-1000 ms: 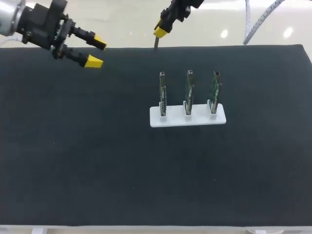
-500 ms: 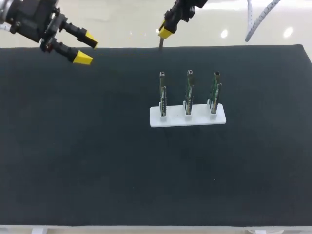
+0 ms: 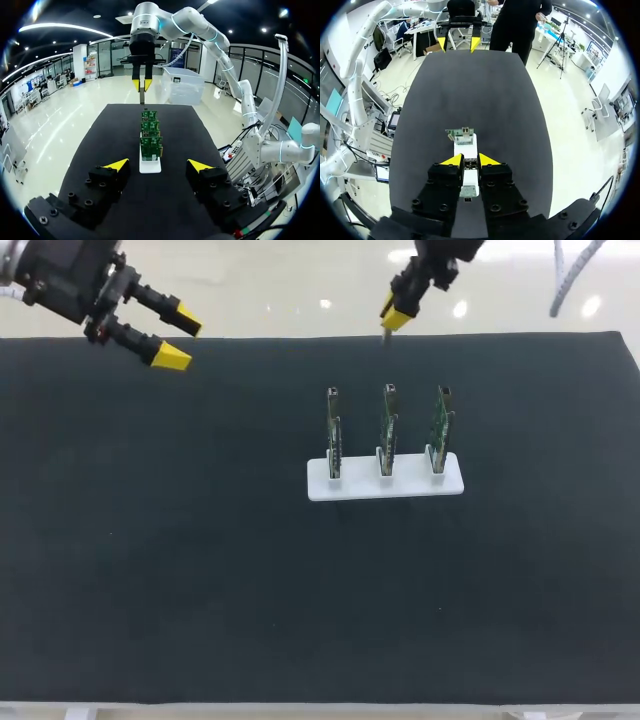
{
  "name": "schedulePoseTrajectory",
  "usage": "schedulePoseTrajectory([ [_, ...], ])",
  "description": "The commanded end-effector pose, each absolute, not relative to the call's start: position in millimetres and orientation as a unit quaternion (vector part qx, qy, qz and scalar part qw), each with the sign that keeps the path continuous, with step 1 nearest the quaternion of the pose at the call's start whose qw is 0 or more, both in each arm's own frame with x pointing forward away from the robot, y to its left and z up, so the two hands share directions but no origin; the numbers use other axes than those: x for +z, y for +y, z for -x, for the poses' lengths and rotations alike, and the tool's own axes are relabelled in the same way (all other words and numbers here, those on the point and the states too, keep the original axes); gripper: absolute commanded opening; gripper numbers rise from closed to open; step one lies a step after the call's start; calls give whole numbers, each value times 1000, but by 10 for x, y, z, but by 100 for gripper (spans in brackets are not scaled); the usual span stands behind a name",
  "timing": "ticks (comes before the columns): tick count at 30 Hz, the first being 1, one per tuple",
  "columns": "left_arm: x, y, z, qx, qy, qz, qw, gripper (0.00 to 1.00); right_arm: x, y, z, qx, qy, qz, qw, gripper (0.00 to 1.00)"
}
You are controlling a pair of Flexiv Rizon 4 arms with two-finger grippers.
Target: Pick up the optical module with the left hand, and insert it into the network port with the right hand.
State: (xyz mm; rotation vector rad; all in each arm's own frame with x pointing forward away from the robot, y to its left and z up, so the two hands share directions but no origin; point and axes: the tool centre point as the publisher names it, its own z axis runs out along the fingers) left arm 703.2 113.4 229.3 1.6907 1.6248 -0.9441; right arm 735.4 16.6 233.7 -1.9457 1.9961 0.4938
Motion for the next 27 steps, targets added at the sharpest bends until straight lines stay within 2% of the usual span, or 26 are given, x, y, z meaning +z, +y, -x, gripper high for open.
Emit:
schedulePoseTrajectory([
  [1,2293,1134,-7039,-356,613,-638,301,100,2275,22,-7300,173,697,677,161,0],
  [27,2293,1134,-7039,-356,613,-638,301,100,1916,-500,-7220,148,715,673,116,0],
])
